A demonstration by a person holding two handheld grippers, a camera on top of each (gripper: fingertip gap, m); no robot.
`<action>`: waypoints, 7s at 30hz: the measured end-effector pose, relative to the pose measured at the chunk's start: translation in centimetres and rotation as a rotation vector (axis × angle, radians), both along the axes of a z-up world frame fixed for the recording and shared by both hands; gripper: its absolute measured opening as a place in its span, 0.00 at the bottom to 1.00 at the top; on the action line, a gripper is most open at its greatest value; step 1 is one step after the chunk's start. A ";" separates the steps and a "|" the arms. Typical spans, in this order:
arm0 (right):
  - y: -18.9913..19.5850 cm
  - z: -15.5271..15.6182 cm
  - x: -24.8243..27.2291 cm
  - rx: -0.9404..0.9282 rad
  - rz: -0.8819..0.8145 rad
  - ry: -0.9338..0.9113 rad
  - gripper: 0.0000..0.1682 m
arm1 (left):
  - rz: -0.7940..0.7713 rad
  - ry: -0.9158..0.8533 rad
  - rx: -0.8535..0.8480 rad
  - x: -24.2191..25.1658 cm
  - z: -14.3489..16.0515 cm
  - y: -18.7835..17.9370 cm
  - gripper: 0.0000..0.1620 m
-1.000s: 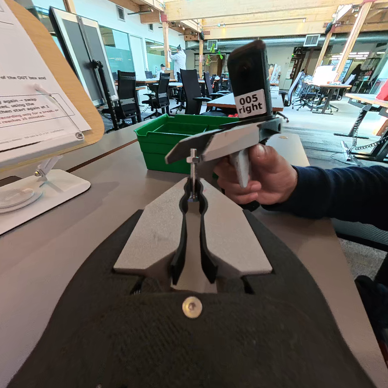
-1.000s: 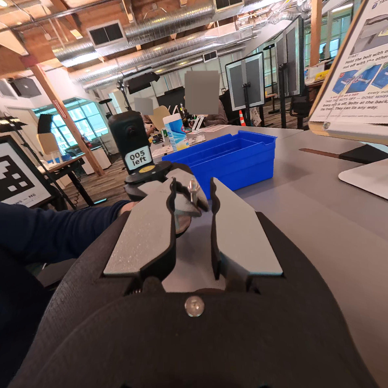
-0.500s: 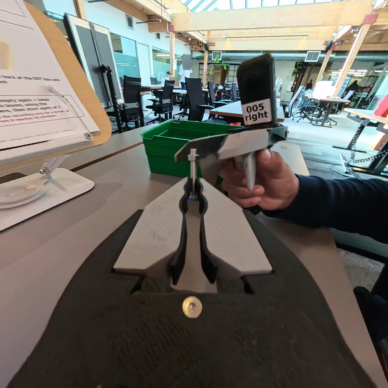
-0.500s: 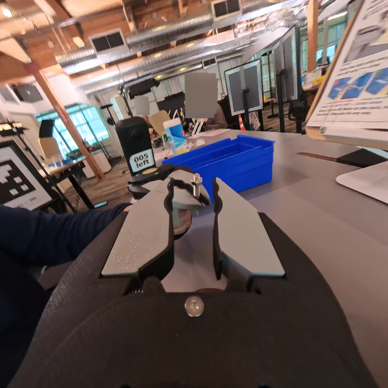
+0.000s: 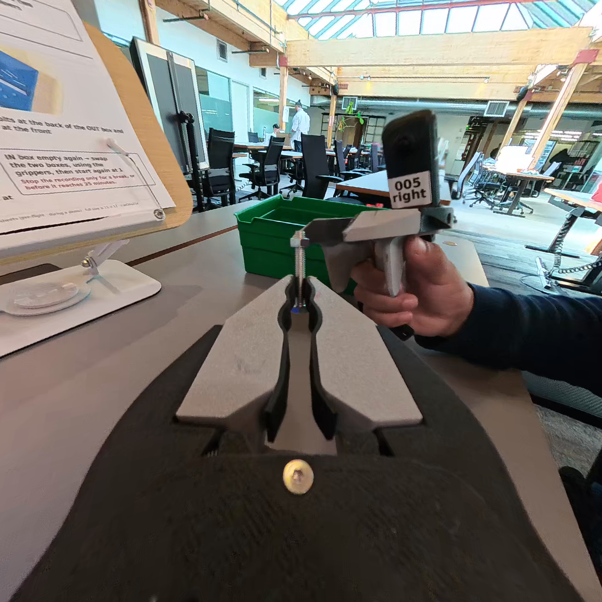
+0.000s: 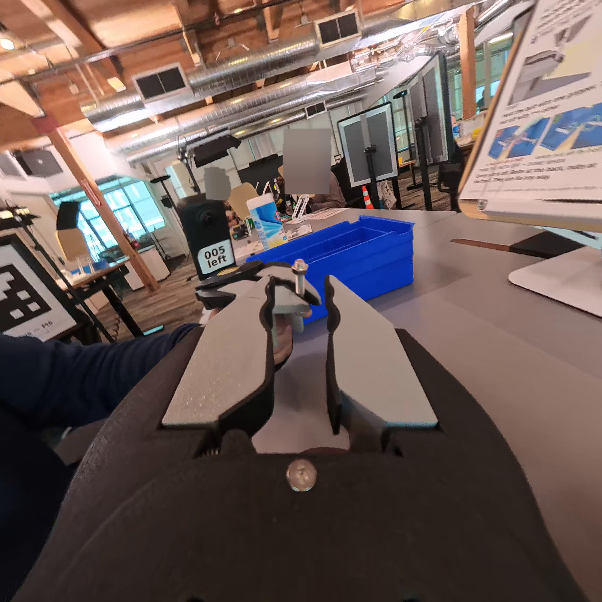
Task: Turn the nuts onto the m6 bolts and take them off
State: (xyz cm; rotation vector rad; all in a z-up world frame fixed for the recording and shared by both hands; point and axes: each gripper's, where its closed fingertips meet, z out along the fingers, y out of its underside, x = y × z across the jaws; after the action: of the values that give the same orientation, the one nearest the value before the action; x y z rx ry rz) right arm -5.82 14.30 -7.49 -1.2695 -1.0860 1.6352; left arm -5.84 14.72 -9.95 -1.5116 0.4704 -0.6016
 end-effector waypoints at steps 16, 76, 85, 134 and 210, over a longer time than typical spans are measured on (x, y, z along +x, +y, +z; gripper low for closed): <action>0.9 0.1 0.6 -0.042 -0.016 0.013 0.16 | 0.003 0.006 0.012 -0.1 0.1 -0.1 0.01; -0.6 -1.5 -1.2 0.045 -0.027 -0.100 0.03 | -0.007 0.079 -0.016 2.0 -1.6 0.2 0.02; -1.0 -1.8 -1.5 0.047 -0.003 -0.113 0.04 | 0.003 0.106 -0.032 1.7 -1.9 0.4 0.02; -1.2 -1.9 -1.8 0.117 -0.060 -0.100 0.17 | 0.005 0.124 -0.097 2.2 -3.1 0.6 0.02; 8.9 1.8 19.4 0.315 -0.680 -0.328 0.03 | -0.020 0.158 -0.111 3.0 -4.1 0.6 0.02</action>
State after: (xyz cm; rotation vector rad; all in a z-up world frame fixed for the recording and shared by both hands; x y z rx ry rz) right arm 13.56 23.16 -5.70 -1.5013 -0.9069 0.7388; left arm -2.89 15.35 -14.07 -1.6696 0.5818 -0.5335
